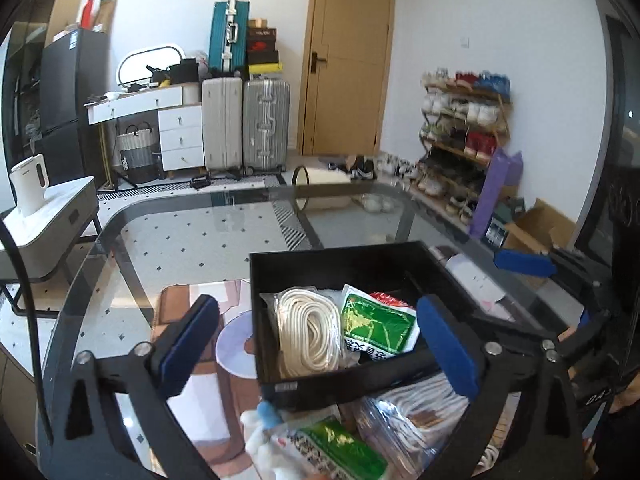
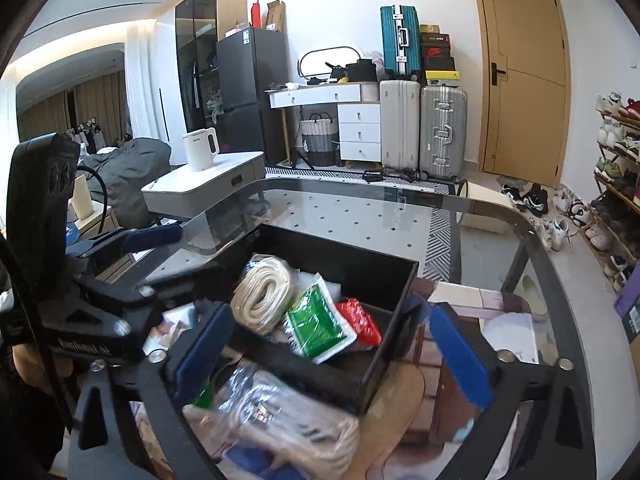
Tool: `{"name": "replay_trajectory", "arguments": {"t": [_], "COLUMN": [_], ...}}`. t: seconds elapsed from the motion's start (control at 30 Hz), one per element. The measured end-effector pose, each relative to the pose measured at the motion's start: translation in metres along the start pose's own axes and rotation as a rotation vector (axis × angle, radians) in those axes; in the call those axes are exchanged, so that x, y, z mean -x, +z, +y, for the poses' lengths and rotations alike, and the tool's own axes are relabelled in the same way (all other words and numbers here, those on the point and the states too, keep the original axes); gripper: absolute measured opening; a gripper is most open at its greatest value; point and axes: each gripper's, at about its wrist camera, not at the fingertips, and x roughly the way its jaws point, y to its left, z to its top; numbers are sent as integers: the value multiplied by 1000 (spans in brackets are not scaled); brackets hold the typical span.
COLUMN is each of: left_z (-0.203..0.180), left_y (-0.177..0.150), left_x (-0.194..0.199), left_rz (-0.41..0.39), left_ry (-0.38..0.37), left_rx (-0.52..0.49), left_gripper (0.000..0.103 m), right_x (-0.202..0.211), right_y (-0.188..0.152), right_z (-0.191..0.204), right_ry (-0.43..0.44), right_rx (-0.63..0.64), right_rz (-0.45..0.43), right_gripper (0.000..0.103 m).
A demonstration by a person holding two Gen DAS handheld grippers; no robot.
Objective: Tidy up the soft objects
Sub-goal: 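Move both grippers back toward the remaining items on the mat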
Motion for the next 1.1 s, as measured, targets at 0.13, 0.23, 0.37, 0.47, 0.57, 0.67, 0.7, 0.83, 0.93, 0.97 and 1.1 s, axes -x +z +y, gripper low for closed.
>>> {"name": "replay_trajectory", "arguments": {"t": [0.13,0.23,0.37,0.47,0.57,0.67,0.7,0.83,0.93,0.97,1.1], "left_z": [6,6,4,5,7,8,10,15,18,18,19], "left_y": [-8,-13,-22,-31,-41,-50,-53,-64,-71,-73,-77], "left_x": [20,29,41,48,51,52,52,51,52,52,49], "left_rz": [-15,-7,1,9,28,49,52,75,88,91,108], "left_ry": [26,28,45,52,55,70,74,79,82,83,88], "left_rx": [13,9,-19,-11,-5,-9,-1,24,30,31,30], "left_gripper": [103,103,103,103,103,103,103,103,103,103,103], "right_x": [14,23,30,32,33,32,32,30,30,30,25], "right_y": [-10,-18,-28,-36,-44,-51,-52,-59,-62,-63,-65], "right_z": [6,11,13,13,10,8,8,11,15,15,15], "right_ry": [12,10,4,-8,-17,-17,-16,-15,-11,-14,-11], "right_rx": [-8,-11,-13,-21,-34,-44,-45,-40,-29,-26,-30], "right_rz": [10,8,15,28,53,76,81,107,118,121,145], "right_gripper": [102,102,102,102,102,102,102,102,103,103,102]}}
